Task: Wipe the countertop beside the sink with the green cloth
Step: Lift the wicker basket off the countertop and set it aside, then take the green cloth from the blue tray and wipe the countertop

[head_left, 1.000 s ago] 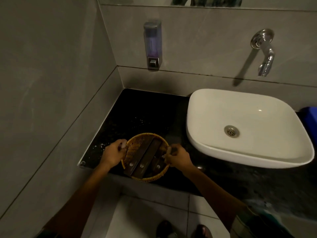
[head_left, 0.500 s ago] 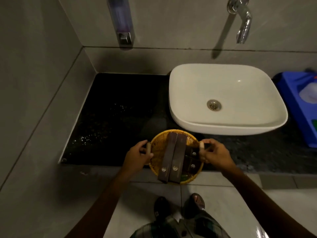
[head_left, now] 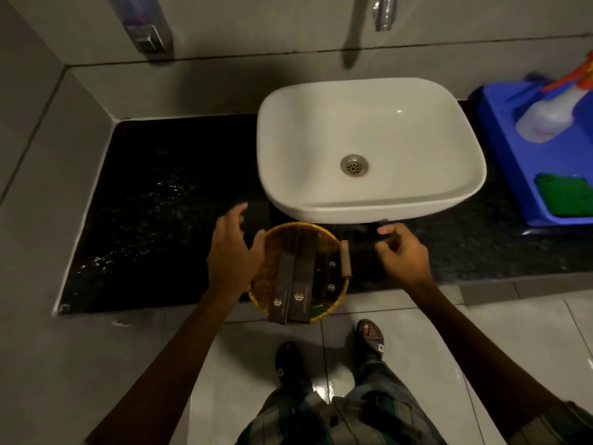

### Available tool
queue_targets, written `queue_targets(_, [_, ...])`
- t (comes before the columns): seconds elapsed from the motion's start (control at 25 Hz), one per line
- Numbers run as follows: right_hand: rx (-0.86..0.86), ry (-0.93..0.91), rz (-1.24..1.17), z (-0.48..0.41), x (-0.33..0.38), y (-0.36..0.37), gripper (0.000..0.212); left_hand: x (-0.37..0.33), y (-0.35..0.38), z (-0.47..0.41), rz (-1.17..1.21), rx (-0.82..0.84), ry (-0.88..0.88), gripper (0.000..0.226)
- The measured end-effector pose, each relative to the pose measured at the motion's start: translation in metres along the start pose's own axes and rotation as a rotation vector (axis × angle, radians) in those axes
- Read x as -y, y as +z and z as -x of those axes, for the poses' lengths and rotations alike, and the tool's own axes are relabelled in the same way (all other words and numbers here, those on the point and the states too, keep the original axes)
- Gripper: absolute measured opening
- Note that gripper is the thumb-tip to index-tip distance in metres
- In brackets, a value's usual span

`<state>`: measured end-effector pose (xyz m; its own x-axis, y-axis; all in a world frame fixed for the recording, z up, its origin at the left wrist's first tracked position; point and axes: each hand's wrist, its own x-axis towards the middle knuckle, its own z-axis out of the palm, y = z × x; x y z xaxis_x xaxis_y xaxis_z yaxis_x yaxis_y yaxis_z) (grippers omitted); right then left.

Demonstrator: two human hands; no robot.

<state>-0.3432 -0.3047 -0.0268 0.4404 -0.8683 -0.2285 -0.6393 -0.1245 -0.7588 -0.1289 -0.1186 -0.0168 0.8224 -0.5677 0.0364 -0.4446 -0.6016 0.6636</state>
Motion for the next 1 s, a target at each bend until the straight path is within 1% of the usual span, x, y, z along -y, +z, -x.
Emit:
queue_targets(0.08, [-0.048, -0.039, -0.041, -0.010, -0.013, -0.024, 0.021, -0.046, 0.024, -0.016, 0.046, 0.014, 0.131, 0.052])
queue_targets(0.2, [-0.080, -0.096, -0.084, -0.032, -0.034, -0.073, 0.021, -0.130, 0.078, -0.029, 0.097, 0.115, 0.280, 0.053])
queue_targets(0.32, [-0.132, -0.116, -0.199, -0.059, -0.060, -0.134, 0.031, -0.209, 0.135, -0.028, 0.139, 0.240, 0.423, 0.056])
queue_targets(0.4, [-0.258, -0.148, -0.226, -0.079, -0.078, -0.184, 0.036, -0.260, 0.175, -0.026, 0.154, 0.297, 0.497, 0.053])
queue_targets(0.48, [-0.418, -0.162, -0.139, -0.107, -0.100, -0.235, 0.033, -0.308, 0.213, -0.026, 0.183, 0.333, 0.552, 0.045])
queue_targets(0.52, [-0.478, -0.141, -0.058, -0.123, -0.112, -0.259, 0.030, -0.332, 0.232, -0.026, 0.186, 0.357, 0.595, 0.042])
queue_targets(0.56, [-0.502, -0.089, 0.036, -0.140, -0.125, -0.281, 0.027, -0.354, 0.251, -0.026, 0.162, 0.383, 0.651, 0.040])
queue_targets(0.6, [-0.482, -0.007, 0.139, -0.157, -0.140, -0.300, 0.025, -0.374, 0.271, -0.024, 0.109, 0.417, 0.716, 0.039])
queue_targets(0.64, [-0.424, 0.080, 0.236, -0.173, -0.156, -0.315, 0.027, -0.388, 0.291, -0.021, 0.015, 0.460, 0.788, 0.040])
queue_targets(0.68, [-0.342, 0.162, 0.322, -0.187, -0.171, -0.325, 0.033, -0.395, 0.308, -0.016, -0.113, 0.508, 0.847, 0.041])
queue_targets(0.76, [-0.155, 0.306, 0.450, -0.211, -0.196, -0.334, 0.054, -0.398, 0.340, -0.005, -0.346, 0.617, 0.911, 0.042])
queue_targets(0.84, [-0.013, 0.403, 0.513, -0.228, -0.209, -0.334, 0.076, -0.395, 0.362, 0.001, -0.407, 0.716, 0.948, 0.046])
queue_targets(0.92, [0.045, 0.465, 0.501, -0.241, -0.217, -0.333, 0.088, -0.400, 0.381, -0.001, -0.428, 0.820, 0.974, 0.051])
queue_targets(1.0, [0.063, 0.527, 0.493, -0.252, -0.223, -0.332, 0.100, -0.410, 0.397, -0.004, -0.496, 0.908, 0.952, 0.055])
